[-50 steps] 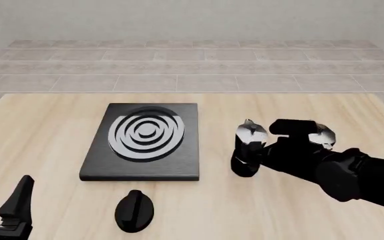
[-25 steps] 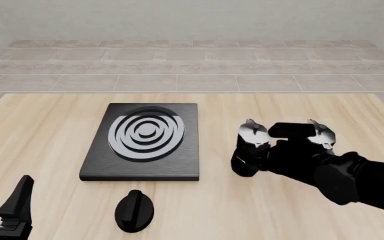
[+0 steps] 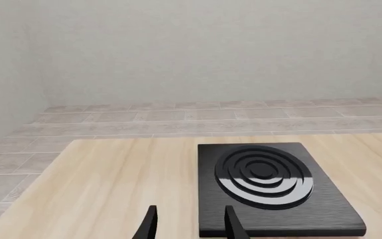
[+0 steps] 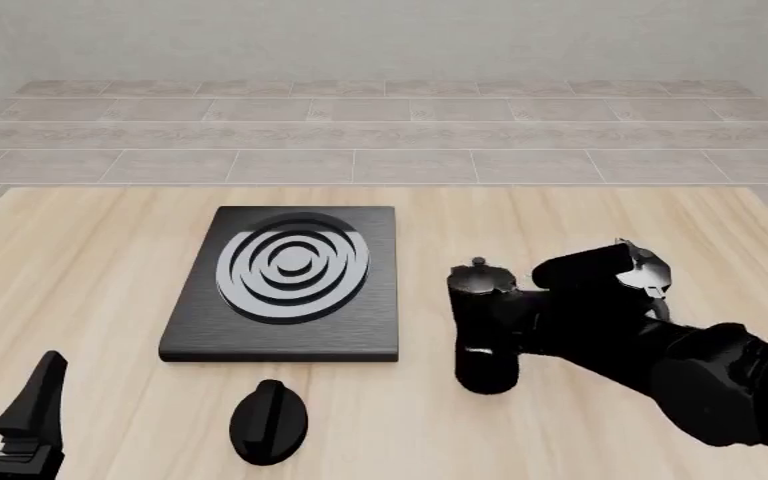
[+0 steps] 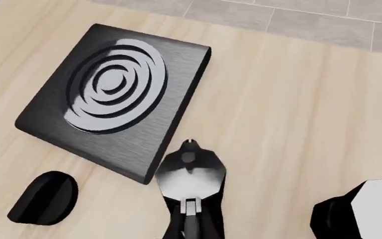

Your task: Put both moka pots on the stove.

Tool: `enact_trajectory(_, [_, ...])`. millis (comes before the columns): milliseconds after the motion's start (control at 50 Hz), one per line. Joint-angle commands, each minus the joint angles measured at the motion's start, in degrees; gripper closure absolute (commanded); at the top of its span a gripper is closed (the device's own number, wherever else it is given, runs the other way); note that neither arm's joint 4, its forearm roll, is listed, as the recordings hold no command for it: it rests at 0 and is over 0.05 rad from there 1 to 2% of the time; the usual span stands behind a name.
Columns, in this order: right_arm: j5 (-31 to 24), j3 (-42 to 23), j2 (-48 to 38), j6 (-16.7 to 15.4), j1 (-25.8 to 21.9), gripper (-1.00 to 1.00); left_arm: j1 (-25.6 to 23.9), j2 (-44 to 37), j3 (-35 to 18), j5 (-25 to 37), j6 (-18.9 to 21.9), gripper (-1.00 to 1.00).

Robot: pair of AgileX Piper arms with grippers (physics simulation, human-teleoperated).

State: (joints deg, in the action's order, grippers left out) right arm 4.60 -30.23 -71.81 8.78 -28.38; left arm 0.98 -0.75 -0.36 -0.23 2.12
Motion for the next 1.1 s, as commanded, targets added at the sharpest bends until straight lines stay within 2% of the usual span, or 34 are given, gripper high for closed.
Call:
enact_trajectory(20, [0.91, -0.61, 5.29, -3.15, -2.04, 1.0, 0.02, 0.14, -0.06, 0.14, 0.22, -1.0])
enact_trajectory(100, [1.72, -0.25, 6.61, -4.7, -1.39, 1.0, -0.02, 0.11, -0.02, 0.09, 0.24, -1.0])
enact_trajectory(160, [1.6, -0.41, 6.79, -4.39, -1.34, 1.0, -0.01, 0.22, 0.08, 0.11, 0.23, -1.0])
enact_trajectory(300, [3.0, -0.11, 8.81, -6.53, -1.46, 1.0, 0.01, -0.06, -0.14, 0.04, 0.21, -1.0])
enact_trajectory(380, [3.35, -0.04, 10.11, -6.6, -1.97, 1.0, 0.03, 0.12, 0.12, -0.02, 0.21, -1.0])
enact_trajectory(480, [5.83, 1.23, 12.89, -7.94, -1.63, 1.0, 0.01, 0.07, 0.16, -0.08, 0.23, -1.0])
enact_trajectory(500, [6.42, 1.86, 14.96, -4.67, -1.07, 1.0, 0.0, 0.11, 0.19, -0.09, 0.26, -1.0])
enact_trajectory(540, [7.33, 2.19, 15.56, -6.28, -1.33, 1.0, -0.01, 0.03, 0.12, -0.09, 0.24, -1.0])
enact_trajectory(800, [13.17, 3.11, 16.2, -6.89, -1.72, 1.0, -0.07, 0.01, 0.2, -0.14, 0.46, -1.0])
enact_trajectory(1100, [19.18, 2.25, 15.16, -10.28, -2.33, 1.0, -0.12, -0.33, 0.14, -0.24, 0.56, -1.0])
